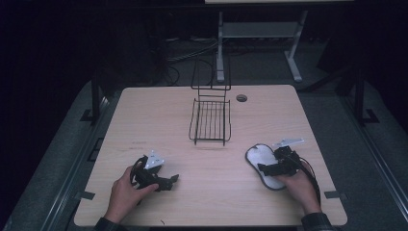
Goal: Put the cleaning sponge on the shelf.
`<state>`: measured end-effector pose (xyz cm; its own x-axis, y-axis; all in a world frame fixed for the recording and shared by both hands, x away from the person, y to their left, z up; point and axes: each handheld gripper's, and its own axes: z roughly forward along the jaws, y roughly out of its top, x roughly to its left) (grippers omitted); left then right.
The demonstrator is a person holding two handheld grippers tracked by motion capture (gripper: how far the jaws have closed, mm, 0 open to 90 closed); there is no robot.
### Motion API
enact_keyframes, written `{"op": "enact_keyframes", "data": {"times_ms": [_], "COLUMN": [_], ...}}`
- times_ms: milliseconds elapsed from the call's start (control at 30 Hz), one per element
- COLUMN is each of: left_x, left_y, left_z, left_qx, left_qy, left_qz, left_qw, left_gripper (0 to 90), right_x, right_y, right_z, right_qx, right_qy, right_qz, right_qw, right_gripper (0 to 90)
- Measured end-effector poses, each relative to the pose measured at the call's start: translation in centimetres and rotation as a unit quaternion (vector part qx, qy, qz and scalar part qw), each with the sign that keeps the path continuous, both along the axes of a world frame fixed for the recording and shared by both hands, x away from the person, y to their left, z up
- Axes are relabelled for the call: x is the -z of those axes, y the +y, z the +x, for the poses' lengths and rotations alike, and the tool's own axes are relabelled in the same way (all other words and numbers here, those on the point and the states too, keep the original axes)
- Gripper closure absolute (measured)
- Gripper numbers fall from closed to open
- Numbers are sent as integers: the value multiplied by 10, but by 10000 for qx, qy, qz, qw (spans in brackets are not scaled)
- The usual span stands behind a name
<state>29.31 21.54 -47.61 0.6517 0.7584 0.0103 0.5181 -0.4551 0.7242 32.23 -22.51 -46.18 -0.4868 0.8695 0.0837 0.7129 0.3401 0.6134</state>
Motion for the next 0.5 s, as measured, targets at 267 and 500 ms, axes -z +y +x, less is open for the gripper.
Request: {"op": "enact_keyframes", "data": {"times_ms": [267, 500], "left_x": [0, 0], "left_y": [0, 0], "left_z": [0, 0], "left_qx": [-1, -2], "left_qy": [0, 0], "left_qz": [0, -1], "left_qw": [10000, 10000], "left_gripper": [122, 123], "right_x": [3, 3], "right_y": [1, 0], "right_z": [2, 2], "right_qx": [-39, -81], "right_qy": [150, 220], "right_qz": [64, 136], "right_qw": [9999, 9996], "right_gripper": [139, 183]}}
